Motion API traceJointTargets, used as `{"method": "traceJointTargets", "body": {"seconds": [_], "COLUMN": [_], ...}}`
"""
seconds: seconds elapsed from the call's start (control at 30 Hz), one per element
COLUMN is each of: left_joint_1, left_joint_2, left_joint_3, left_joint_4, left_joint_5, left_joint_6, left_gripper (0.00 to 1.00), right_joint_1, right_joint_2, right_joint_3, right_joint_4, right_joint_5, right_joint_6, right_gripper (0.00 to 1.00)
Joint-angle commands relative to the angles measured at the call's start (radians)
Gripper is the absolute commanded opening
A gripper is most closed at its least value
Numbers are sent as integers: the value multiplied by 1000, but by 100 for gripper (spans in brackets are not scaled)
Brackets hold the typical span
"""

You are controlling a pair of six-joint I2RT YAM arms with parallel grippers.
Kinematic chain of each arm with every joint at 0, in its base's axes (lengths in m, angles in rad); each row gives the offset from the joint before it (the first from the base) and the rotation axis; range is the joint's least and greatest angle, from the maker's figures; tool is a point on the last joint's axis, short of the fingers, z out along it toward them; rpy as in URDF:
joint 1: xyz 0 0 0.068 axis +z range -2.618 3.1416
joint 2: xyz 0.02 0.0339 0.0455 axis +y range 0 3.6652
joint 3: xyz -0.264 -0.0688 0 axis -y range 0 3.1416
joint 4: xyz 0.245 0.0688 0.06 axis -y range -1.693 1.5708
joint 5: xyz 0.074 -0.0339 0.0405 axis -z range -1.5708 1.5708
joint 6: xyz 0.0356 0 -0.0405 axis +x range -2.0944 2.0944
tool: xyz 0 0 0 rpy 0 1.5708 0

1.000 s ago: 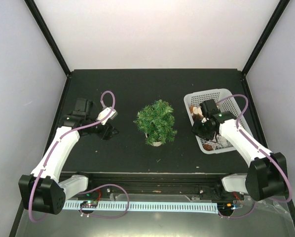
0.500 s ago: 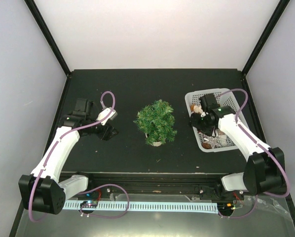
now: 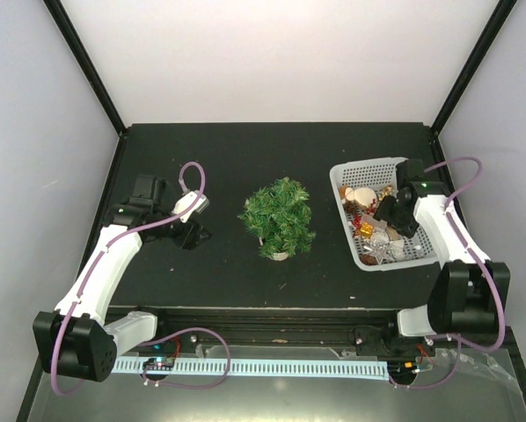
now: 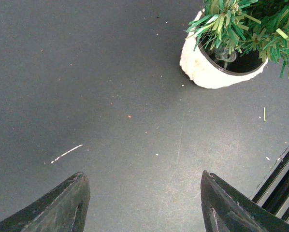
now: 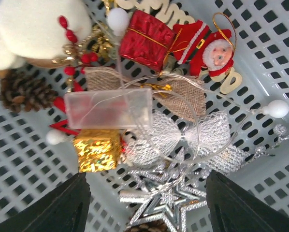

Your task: Decorate the small christmas tree

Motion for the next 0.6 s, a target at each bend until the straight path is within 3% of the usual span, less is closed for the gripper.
{"method": "traceJointTargets", "body": {"seconds": [0.0, 0.27, 0.57], "left_joint_1": [8, 9, 9], "left_joint_2": [-7, 2, -4], "left_joint_3": [45, 33, 26], "left_joint_4": [-1, -12, -16], "left_joint_5": [3, 24, 19], "left_joint_6": [13, 26, 33], "left_gripper": [64, 64, 64], "right_joint_1": [-28, -33, -34], "right_joint_2": [60, 142, 162], "right_joint_3": [5, -48, -138], "right_joint_4": [34, 113, 175], "right_joint_5": [19, 9, -8], "right_joint_6": [-68, -87, -105], "right_gripper": [66, 54, 49]}}
